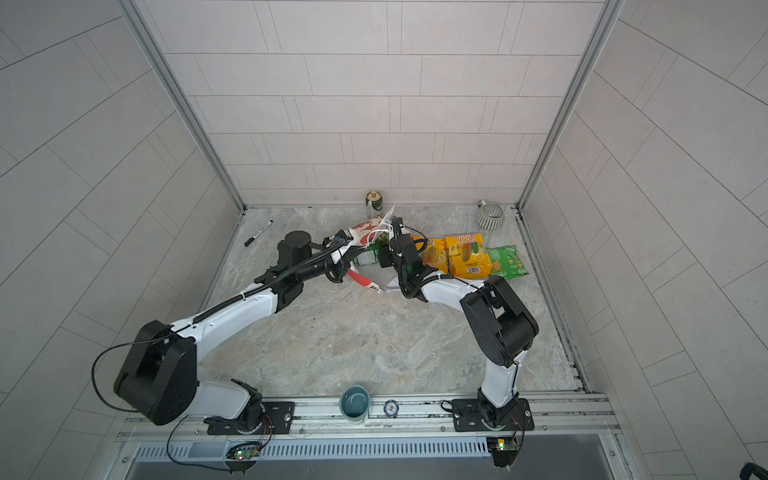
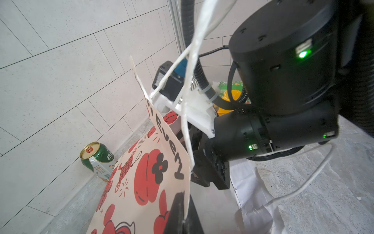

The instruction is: Take the snacks out of the paper bag

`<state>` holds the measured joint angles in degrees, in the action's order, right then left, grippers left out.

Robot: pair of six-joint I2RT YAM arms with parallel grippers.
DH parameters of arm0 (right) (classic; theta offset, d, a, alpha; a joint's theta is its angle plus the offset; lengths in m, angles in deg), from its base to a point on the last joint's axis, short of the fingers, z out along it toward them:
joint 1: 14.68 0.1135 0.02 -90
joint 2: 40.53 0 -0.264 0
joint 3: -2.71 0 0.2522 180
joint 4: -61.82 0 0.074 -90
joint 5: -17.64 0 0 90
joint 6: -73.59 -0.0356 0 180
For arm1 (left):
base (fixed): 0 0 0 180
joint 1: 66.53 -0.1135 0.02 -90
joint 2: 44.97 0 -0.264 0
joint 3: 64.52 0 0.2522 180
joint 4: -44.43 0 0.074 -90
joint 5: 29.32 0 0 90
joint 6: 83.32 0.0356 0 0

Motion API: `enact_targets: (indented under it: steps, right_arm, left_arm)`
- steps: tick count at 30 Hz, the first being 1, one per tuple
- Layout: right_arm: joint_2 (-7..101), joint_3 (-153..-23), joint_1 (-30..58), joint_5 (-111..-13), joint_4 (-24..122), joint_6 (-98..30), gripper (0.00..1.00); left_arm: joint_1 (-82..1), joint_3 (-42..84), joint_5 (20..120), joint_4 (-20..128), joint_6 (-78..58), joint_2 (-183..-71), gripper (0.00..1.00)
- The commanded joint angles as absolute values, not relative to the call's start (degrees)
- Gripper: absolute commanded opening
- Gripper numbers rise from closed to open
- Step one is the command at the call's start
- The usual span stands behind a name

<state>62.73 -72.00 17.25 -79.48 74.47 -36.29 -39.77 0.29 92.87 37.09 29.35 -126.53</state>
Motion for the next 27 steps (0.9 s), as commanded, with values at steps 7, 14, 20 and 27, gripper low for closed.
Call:
enact_targets:
  steps: [7, 14, 20, 27]
  right_arm:
    - [70.2, -78.2, 17.4, -87.4, 67.9, -41.2, 0.51]
    - [75.0, -83.4, 17.4, -88.6, 63.8, -40.6, 0.42]
    - [76.4, -84.1, 17.2, -83.3, 67.8, -40.4, 0.07]
    - [70.6, -78.0, 17.7, -76.5, 75.8, -38.9, 0.00]
  left_arm:
    - [-39.4, -0.1, 95.9, 34.1, 29.4, -126.2, 0.00]
    - [-39.4, -0.2, 96.1, 34.2, 29.5, -126.0, 0.00]
    - [-39.4, -0.3, 96.2, 34.1, 29.4, -125.9, 0.00]
    - [-39.3, -0.2, 95.0, 34.5, 29.9, -126.0, 0.00]
